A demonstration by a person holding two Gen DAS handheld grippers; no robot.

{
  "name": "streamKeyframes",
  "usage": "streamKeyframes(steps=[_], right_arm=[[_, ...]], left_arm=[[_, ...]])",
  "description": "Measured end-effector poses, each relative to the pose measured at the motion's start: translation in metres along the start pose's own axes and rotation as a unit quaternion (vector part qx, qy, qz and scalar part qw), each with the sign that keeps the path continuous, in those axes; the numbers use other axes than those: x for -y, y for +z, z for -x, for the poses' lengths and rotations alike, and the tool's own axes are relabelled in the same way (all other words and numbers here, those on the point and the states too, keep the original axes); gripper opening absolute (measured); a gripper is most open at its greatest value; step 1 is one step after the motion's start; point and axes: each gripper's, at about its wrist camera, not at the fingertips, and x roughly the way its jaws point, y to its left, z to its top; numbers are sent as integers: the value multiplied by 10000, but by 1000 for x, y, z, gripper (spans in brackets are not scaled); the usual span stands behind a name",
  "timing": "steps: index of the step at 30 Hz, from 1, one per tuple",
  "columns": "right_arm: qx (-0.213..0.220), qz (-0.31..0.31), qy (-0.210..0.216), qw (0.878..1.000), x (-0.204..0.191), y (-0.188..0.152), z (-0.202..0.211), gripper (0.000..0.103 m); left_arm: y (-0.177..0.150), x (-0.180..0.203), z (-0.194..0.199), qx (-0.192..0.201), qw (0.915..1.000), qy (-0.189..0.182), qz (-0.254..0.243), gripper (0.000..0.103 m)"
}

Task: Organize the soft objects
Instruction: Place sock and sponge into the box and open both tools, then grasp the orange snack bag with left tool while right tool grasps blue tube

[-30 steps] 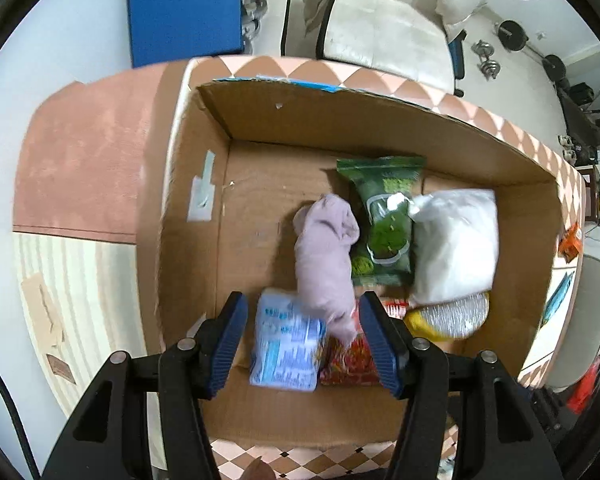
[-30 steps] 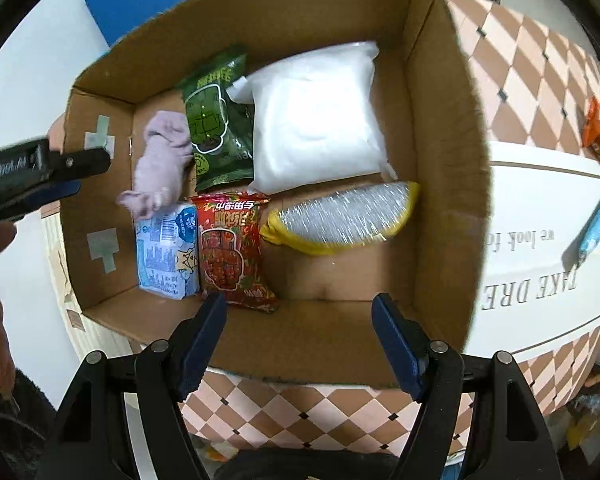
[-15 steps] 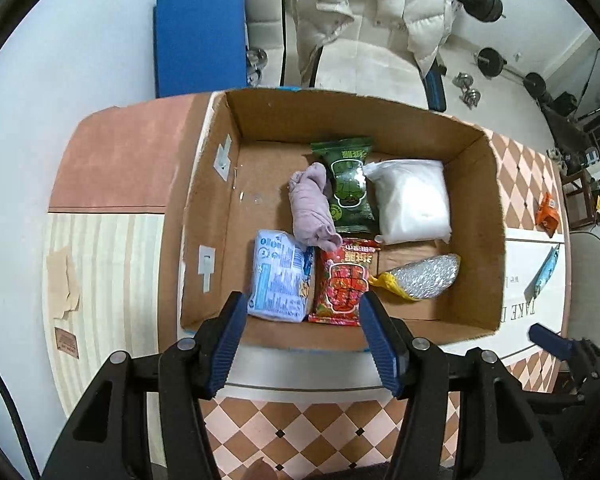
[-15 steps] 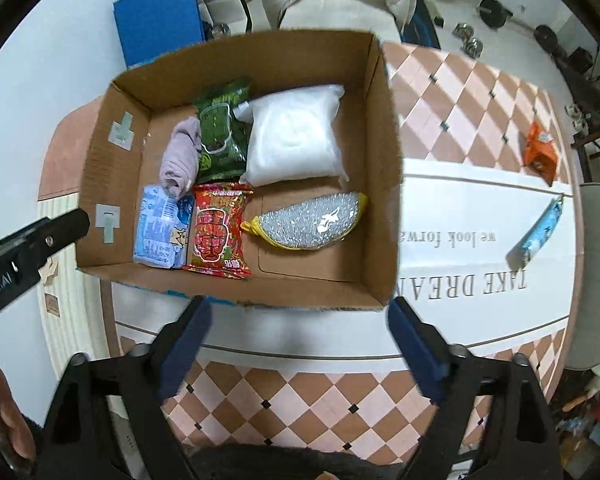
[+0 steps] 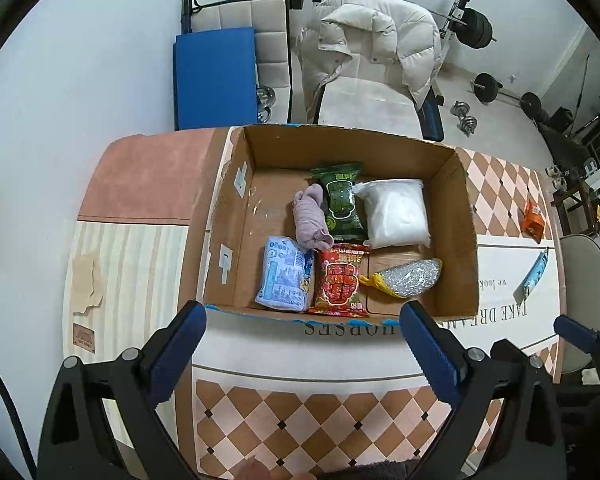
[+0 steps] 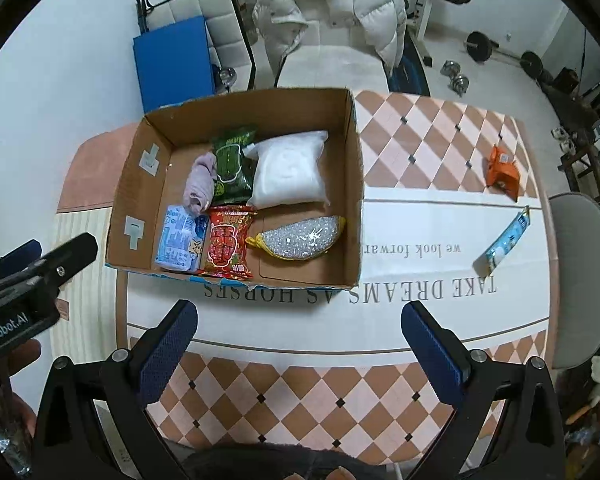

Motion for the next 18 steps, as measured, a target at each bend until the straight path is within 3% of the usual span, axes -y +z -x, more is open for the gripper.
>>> streamKeyframes(steps=[10,15,18], right_arm=[[97,-95,330,9994,23,1,13,103],[24,-644,704,9954,75,9,7,103],[19,-1094,611,9921,124,16,-2,103]], left_arm=[[-1,28,15,54,9999,39,-88,101],[30,88,20,340,9952,268,-876,101],[57,151,11,520,9833,370,-1705,101]])
